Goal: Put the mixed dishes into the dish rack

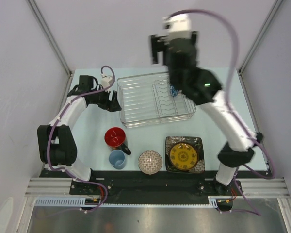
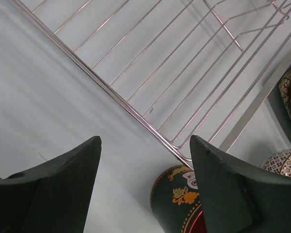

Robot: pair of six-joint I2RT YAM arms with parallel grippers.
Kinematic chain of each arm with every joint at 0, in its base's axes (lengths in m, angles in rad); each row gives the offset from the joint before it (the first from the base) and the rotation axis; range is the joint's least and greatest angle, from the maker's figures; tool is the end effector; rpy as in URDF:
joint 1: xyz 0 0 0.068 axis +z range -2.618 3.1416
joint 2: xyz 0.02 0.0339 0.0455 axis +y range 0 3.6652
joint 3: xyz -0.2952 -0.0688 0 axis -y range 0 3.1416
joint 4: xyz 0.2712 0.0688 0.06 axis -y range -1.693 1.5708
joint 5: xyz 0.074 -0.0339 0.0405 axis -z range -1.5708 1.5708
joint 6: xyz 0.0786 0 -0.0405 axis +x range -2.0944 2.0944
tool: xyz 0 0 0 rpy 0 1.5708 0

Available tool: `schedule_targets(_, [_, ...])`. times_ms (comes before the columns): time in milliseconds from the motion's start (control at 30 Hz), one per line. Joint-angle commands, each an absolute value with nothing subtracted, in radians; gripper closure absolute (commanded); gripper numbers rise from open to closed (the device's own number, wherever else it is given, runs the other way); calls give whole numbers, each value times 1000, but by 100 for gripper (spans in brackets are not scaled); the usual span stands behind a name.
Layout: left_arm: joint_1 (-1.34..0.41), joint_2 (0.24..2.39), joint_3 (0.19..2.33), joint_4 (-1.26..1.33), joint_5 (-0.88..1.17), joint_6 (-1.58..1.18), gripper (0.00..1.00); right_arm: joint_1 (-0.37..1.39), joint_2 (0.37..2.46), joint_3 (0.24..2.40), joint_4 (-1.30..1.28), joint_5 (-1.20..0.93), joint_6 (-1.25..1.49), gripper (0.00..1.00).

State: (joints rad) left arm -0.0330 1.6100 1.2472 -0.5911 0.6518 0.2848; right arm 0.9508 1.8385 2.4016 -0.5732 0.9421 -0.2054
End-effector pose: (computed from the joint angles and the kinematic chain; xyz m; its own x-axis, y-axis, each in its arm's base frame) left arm 0.3836 -0.0604 0.2570 -0.6765 0.2458 -0.6942 0.5908 0.7439 -0.3123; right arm 0.2932 0.3013 0.5925 -0.0040 -0.2120 -0.9773 -0.0097 0.9772 -0.2119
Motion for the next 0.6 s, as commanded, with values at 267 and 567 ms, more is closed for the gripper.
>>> schedule_targets(267, [-18,1589,1267,-555,637,268,21,951,1554,1582,-1218,392,574,1])
schedule_targets(567, [-18,1582,1253,-538,637,262,21,1086,1560,1447,-1233,316,588,18])
